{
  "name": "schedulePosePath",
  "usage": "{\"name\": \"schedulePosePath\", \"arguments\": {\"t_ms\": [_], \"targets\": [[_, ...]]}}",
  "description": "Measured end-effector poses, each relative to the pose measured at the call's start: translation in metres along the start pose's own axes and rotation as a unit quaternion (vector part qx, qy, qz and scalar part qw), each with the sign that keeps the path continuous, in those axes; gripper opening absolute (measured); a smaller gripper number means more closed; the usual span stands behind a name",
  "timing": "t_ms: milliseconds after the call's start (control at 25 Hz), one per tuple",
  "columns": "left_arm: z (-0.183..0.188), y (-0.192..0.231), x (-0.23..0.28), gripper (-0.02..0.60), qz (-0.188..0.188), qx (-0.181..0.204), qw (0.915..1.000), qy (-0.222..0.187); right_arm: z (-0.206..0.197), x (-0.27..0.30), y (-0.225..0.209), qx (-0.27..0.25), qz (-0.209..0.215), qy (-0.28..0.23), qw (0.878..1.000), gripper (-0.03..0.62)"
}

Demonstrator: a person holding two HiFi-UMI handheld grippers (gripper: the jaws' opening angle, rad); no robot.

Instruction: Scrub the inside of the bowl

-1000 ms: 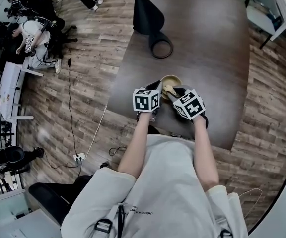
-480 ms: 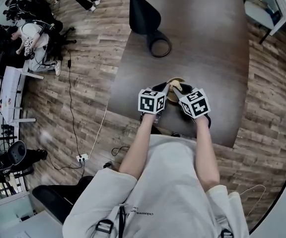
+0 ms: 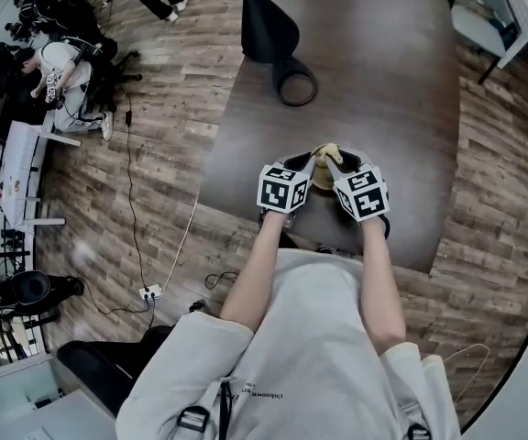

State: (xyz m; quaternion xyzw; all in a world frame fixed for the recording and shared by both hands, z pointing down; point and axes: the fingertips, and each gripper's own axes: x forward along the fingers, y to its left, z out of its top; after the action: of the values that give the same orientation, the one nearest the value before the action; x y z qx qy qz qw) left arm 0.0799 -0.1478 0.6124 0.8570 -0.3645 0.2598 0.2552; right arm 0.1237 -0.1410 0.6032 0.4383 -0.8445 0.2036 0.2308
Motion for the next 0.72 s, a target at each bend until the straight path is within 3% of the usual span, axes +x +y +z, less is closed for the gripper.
{"name": "schedulePosePath", "arguments": {"t_ms": [400,720], "targets": [[0.0,0.012,-0.005,0.014,0.024,-0.001,0.9996,-0.012,-0.006,0.001,-0.005,-0.005,-0.007,0.013,1.0,0.107],[0.001,0.035,-0.013,0.015,0.054,-0.028,0.9977,-0.031,-0.021,0.005,-0.004,-0.021,0.002,0.045,0.999,0.107]]}}
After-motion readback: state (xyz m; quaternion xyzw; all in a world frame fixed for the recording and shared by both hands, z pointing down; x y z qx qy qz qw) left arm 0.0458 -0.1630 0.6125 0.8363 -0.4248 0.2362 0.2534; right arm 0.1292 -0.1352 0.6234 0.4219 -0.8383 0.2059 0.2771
